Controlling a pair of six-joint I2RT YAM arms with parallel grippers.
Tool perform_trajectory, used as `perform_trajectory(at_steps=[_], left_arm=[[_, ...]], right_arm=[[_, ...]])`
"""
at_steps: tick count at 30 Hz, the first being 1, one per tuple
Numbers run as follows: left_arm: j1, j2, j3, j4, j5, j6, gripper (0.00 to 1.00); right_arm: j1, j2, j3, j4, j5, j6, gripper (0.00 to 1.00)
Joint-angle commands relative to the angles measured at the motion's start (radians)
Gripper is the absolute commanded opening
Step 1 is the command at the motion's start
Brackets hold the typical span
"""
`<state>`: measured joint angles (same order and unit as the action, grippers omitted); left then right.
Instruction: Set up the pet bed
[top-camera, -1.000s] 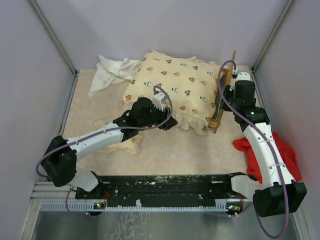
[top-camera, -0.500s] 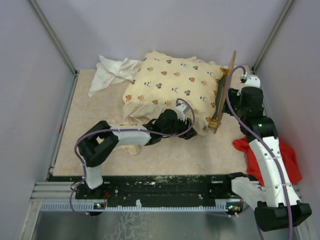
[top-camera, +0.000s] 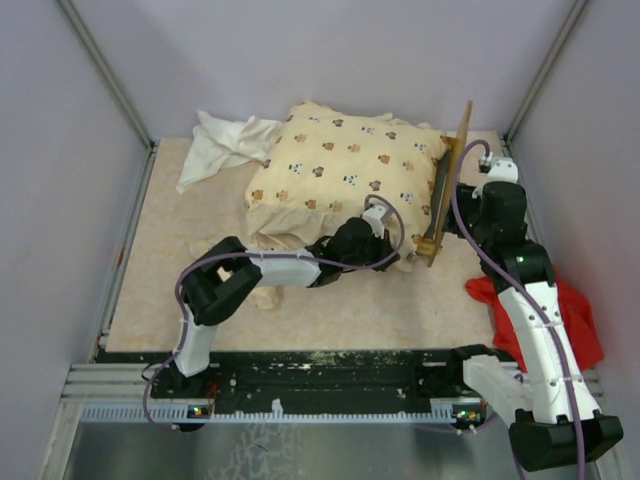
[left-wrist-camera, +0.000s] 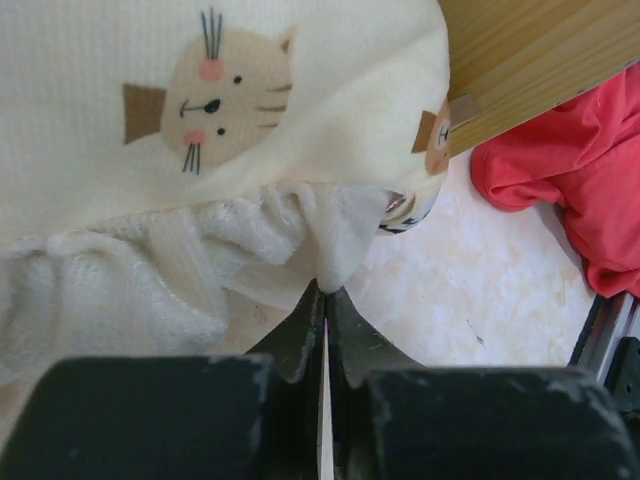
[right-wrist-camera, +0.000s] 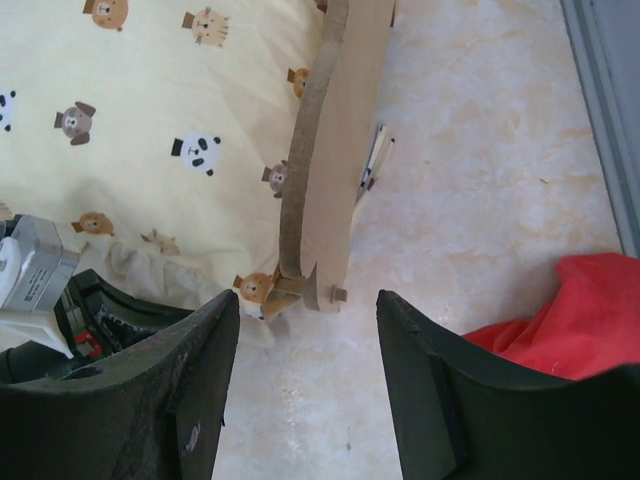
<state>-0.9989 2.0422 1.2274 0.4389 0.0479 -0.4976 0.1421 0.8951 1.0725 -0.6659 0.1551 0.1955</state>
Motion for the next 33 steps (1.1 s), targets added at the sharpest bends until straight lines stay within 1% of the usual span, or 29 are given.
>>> perform_trajectory(at_steps=[1,4,7,13,15,17,20,22,25,27,28,30,31,33], left_arm=[[0.001,-0.073,-0.003,0.035,-0.027,0.057,0.00],[0.027,-0.145,-0.051,0.092,-0.011,0.075,0.00],[0.067,-0.171,-0.025,0.080,0.043,0.073,0.00],[0.144,-0.173,0.031,0.064,0.150,0.052,0.00],[0.172,-0.160,0.058,0.053,0.185,0.045,0.00],[0.205,-0.146,0.075,0.062,0.227,0.029,0.00],[0.234,-0.126,0.102,0.069,0.272,0.006,0.00],[0.249,-0.111,0.119,0.071,0.296,-0.001,0.00],[0.276,-0.091,0.125,0.091,0.326,-0.034,0.00],[0.289,-0.079,0.127,0.103,0.342,-0.039,0.00],[0.293,-0.076,0.128,0.099,0.341,-0.034,0.00],[0.308,-0.078,0.122,0.098,0.339,-0.028,0.00],[0.316,-0.081,0.116,0.105,0.339,-0.031,0.00],[0.330,-0.081,0.112,0.117,0.346,-0.040,0.00]], right_arm=[[0.008,-0.042,-0.008,0.051,-0.073,0.012,0.57],[0.011,-0.063,-0.039,0.078,-0.144,-0.021,0.56],[0.018,-0.081,-0.069,0.102,-0.180,-0.085,0.56],[0.052,-0.093,-0.166,0.177,-0.280,-0.184,0.47],[0.063,-0.095,-0.223,0.241,-0.308,-0.209,0.44],[0.079,-0.101,-0.279,0.305,-0.333,-0.246,0.42],[0.136,-0.103,-0.361,0.419,-0.309,-0.267,0.42],[0.197,-0.090,-0.399,0.509,-0.275,-0.278,0.43],[0.261,-0.045,-0.449,0.625,-0.207,-0.279,0.44],[0.286,0.000,-0.481,0.699,-0.184,-0.287,0.43],[0.292,0.025,-0.495,0.736,-0.181,-0.296,0.42],[0.307,0.074,-0.518,0.795,-0.154,-0.319,0.34],[0.313,0.093,-0.528,0.820,-0.138,-0.336,0.31],[0.318,0.125,-0.555,0.883,-0.116,-0.353,0.31]])
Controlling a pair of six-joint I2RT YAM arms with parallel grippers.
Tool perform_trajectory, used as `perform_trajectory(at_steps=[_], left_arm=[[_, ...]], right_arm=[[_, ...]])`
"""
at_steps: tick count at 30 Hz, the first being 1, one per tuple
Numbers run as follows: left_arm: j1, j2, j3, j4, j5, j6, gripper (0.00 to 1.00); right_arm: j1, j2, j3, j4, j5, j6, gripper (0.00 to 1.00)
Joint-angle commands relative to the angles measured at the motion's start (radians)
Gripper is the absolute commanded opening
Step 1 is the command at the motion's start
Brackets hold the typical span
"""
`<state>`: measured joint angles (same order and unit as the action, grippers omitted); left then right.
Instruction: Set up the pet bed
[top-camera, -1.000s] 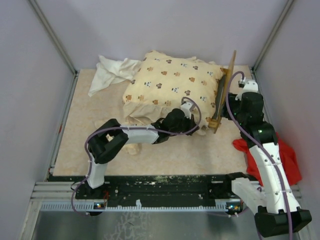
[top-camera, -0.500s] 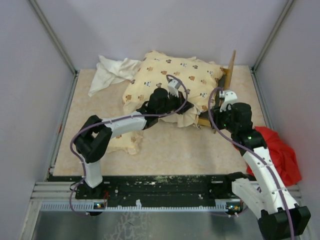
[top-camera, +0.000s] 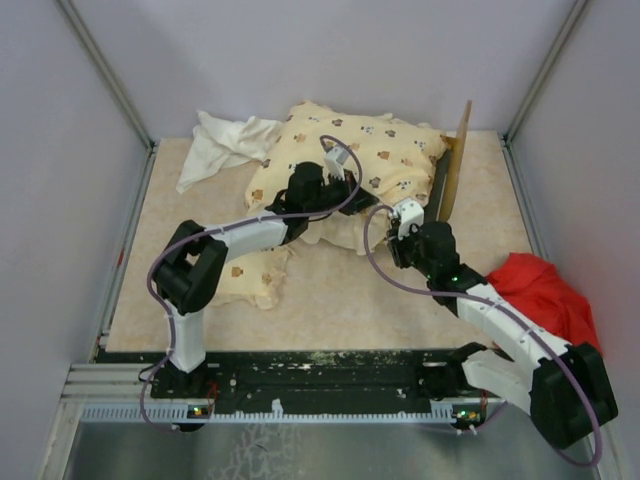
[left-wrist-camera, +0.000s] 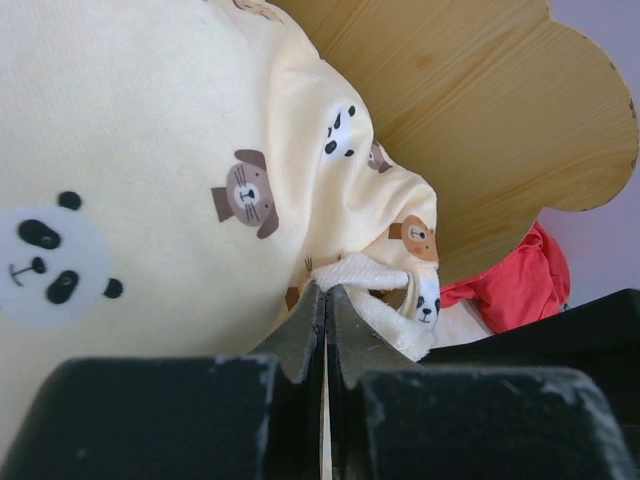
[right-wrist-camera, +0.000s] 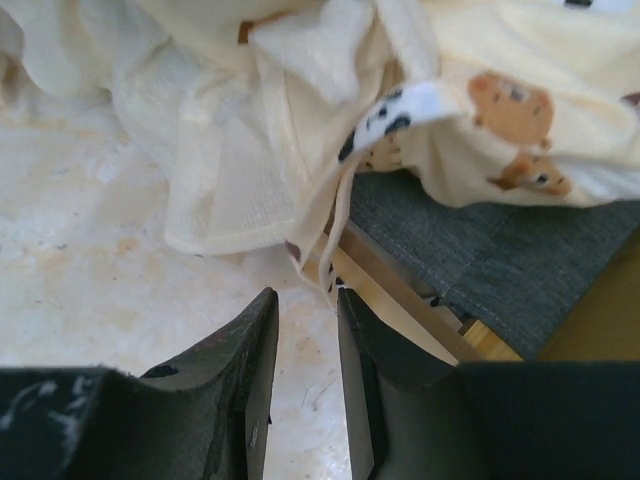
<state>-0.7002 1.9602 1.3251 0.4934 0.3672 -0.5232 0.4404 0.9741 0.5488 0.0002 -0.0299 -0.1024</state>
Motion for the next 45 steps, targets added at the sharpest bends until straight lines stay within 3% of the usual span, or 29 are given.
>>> perform_trajectory(at_steps=[1,5,14,16,19,23,26,31,36,39,45], left_arm=[[0.035,0.002,0.015,0.063,0.028,-0.018,0.00],[0.042,0.009,0.028,0.072,0.042,-0.024,0.00],[0.060,0.016,0.036,0.076,0.056,-0.035,0.00],[0.063,0.015,0.036,0.077,0.055,-0.034,0.00],[0.066,0.015,0.034,0.079,0.055,-0.037,0.00],[0.068,0.018,0.033,0.078,0.061,-0.031,0.00],[0.068,0.022,0.028,0.070,0.054,-0.024,0.00],[0.068,0.025,0.024,0.067,0.053,-0.022,0.00],[0.068,0.022,0.026,0.043,0.031,0.002,0.00],[0.068,0.024,0.026,0.039,0.026,0.005,0.00],[0.068,0.033,0.025,0.033,0.023,0.005,0.00]], right_arm=[[0.020,0.058,-0.047,0.251,0.067,-0.055,0.32],[0.035,0.104,-0.087,0.359,0.085,-0.055,0.38],[0.038,0.204,-0.100,0.448,0.170,-0.055,0.37],[0.039,0.199,-0.104,0.465,0.183,-0.059,0.29],[0.038,0.169,-0.098,0.450,0.217,-0.059,0.00],[0.038,0.056,-0.066,0.343,0.282,-0.006,0.00],[0.038,-0.019,-0.029,0.252,0.245,0.008,0.00],[0.038,-0.044,0.057,0.107,0.189,0.012,0.00],[0.038,-0.020,0.228,-0.058,0.248,-0.019,0.00],[0.038,0.002,0.279,-0.074,0.277,-0.109,0.00],[0.039,0.011,0.268,0.059,0.282,-0.318,0.00]])
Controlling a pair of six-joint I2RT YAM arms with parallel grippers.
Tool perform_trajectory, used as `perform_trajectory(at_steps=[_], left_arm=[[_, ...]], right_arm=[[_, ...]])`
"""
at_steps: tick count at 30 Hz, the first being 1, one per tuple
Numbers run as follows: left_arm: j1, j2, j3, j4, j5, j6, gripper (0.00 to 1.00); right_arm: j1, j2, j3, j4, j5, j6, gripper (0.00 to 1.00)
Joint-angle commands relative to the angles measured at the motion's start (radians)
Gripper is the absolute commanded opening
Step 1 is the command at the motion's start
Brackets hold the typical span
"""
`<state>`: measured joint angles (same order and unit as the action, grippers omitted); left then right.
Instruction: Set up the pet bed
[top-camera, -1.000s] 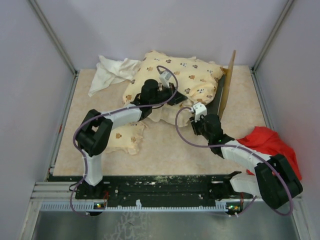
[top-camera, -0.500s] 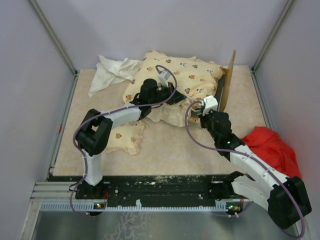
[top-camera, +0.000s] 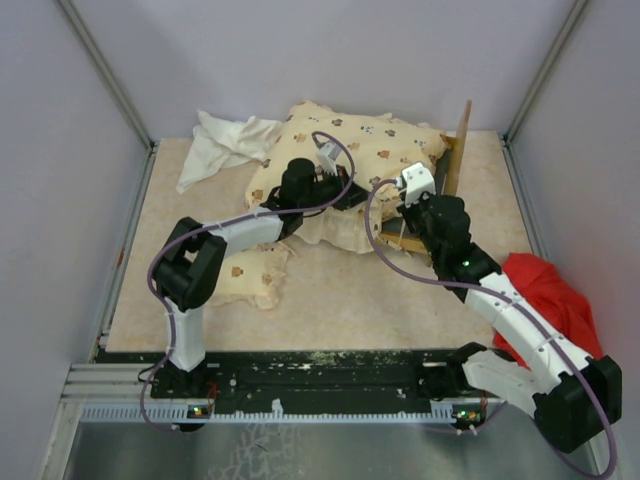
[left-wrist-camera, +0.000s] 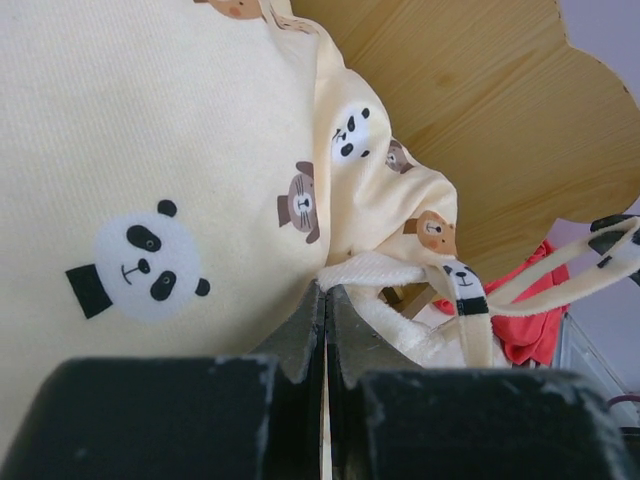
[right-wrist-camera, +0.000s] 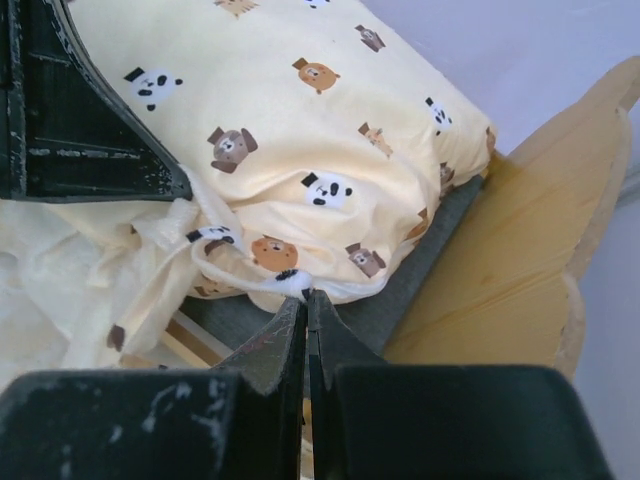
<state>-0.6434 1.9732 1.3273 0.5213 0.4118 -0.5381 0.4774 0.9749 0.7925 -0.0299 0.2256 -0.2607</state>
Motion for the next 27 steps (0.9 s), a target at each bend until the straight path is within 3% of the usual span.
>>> perform_trajectory(at_steps=[1,12,27], left_arm=[[0.011,0.022,0.023,0.005,-0.022,0.017,0.00],[0.011,0.038,0.029,0.009,-0.018,0.001,0.00],[0.011,0.035,0.024,0.010,-0.022,-0.001,0.00]], right_arm=[[0.001,0.015,0.018,0.115,0.030,-0.190,0.00],[0.001,-0.028,-0.062,0.326,-0.054,-0.335,0.00],[0.001,-0.040,-0.060,0.320,-0.105,-0.454,0.00]])
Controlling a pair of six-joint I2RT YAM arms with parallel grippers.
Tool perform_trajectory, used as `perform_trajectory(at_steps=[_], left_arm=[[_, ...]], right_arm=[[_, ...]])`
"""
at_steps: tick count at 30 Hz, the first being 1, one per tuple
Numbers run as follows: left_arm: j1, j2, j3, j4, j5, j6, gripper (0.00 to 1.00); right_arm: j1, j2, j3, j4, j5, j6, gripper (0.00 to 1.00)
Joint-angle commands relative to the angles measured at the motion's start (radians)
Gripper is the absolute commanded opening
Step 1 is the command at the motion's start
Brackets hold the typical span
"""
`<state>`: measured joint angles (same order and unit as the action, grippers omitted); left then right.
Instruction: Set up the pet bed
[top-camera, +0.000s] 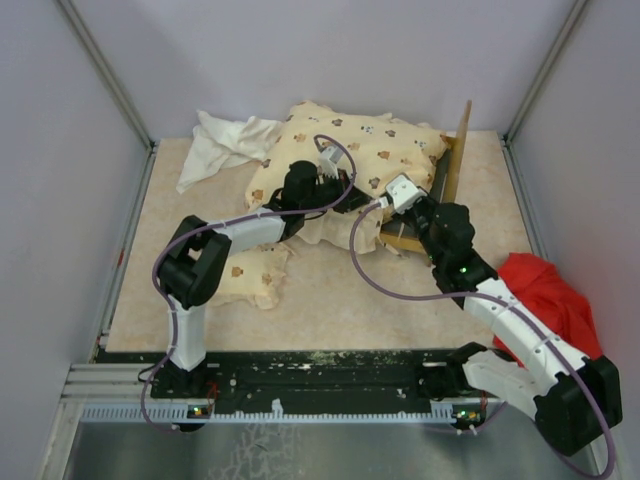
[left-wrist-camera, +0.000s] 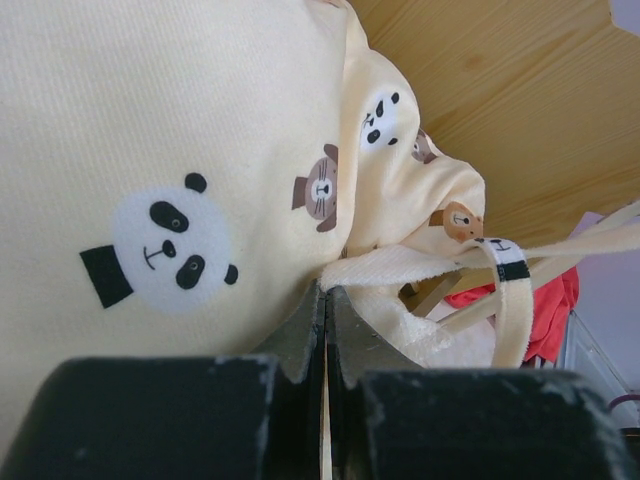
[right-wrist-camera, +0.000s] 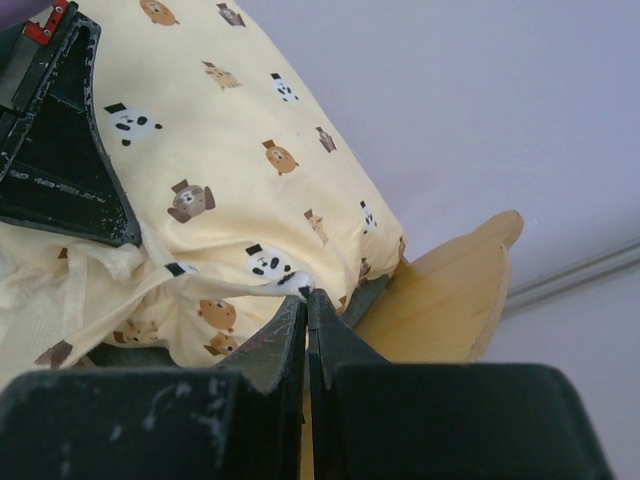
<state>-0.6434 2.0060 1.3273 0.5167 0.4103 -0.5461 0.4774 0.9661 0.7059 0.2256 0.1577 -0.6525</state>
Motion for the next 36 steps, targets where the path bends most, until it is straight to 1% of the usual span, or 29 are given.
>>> perform_trajectory(at_steps=[1,7,12,19,22,29,34,36], left_arm=[[0.011,0.001,0.024,0.013,-0.021,0.009,0.00],[0.011,-0.008,0.021,0.009,-0.026,0.017,0.00],[0.012,-0.009,0.021,0.011,-0.025,0.013,0.00],[0.011,-0.010,0.014,0.017,-0.027,0.006,0.00],[0.011,-0.010,0.012,0.023,-0.024,0.001,0.00],[0.011,-0.016,0.009,0.022,-0.024,0.007,0.00],[0.011,-0.013,0.009,0.032,-0.025,-0.004,0.00],[0.011,-0.015,0.009,0.035,-0.024,-0.008,0.00]], right_arm=[[0.001,-0.028,0.030,0.057,-0.033,-0.075,0.00],[0.002,-0.028,0.027,0.044,-0.032,-0.162,0.00],[0.001,-0.036,0.025,0.034,-0.075,-0.240,0.00],[0.003,-0.048,0.008,0.049,-0.082,-0.240,0.00],[0.001,-0.037,-0.003,0.041,-0.076,-0.182,0.00],[0.001,-0.050,0.013,-0.014,-0.059,0.087,0.00],[0.001,-0.055,0.051,-0.087,-0.078,0.175,0.00],[0.001,-0.044,0.058,-0.121,-0.062,0.204,0.00]])
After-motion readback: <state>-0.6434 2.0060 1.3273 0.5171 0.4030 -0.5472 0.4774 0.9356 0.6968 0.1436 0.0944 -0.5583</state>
